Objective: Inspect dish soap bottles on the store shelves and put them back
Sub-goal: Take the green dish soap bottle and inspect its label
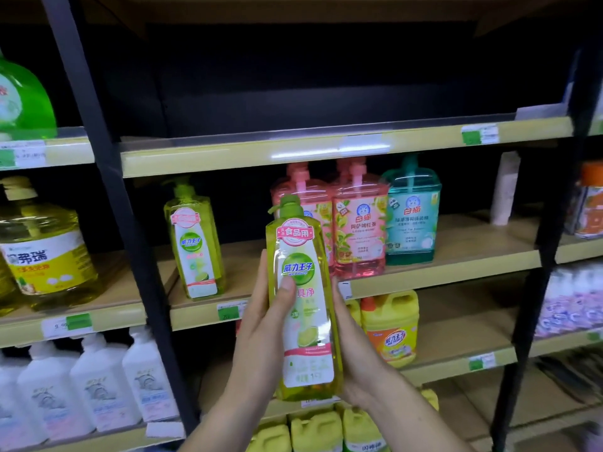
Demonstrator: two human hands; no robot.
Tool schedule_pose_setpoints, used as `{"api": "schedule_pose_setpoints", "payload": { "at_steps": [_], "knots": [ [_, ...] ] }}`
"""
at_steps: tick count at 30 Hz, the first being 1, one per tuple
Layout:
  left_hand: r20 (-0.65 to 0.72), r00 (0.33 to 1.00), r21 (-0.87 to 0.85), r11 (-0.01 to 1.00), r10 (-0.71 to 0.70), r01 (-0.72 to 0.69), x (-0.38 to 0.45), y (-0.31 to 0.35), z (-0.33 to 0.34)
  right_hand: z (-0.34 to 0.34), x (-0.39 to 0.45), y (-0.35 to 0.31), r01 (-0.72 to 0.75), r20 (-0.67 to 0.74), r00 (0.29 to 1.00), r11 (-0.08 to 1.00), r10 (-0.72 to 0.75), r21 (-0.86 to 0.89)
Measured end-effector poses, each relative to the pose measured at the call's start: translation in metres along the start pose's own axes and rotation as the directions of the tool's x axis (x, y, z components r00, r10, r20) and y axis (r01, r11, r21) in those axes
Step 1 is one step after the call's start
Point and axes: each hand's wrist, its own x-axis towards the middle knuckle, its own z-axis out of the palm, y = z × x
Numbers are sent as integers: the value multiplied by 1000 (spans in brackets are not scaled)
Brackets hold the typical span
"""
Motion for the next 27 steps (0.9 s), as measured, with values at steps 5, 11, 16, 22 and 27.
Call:
{"api": "schedule_pose_setpoints", "payload": {
  "at_steps": [5, 11, 16, 22, 27],
  "knots": [
    [-83, 991, 268, 960, 100, -75, 11, -1, 6, -11, -2, -20, 70, -8, 998, 998, -70, -9],
    [-3, 999, 124, 991, -46, 46, 10, 6, 4, -20, -2, -29, 63, 163, 984, 996, -72, 63],
    [48, 989, 307, 940, 141, -150, 0, 9, 8, -33, 10, -17, -27, 296, 955, 992, -11, 122],
    [167, 968, 419, 875, 187, -241, -4, 11, 4, -61, 26, -11, 3, 429, 902, 994, -49, 106],
    [239, 957, 498, 825, 167, -268, -8, 4, -16, -76, 34, -26, 78, 434, 901, 971, 28, -225]
  ]
}}
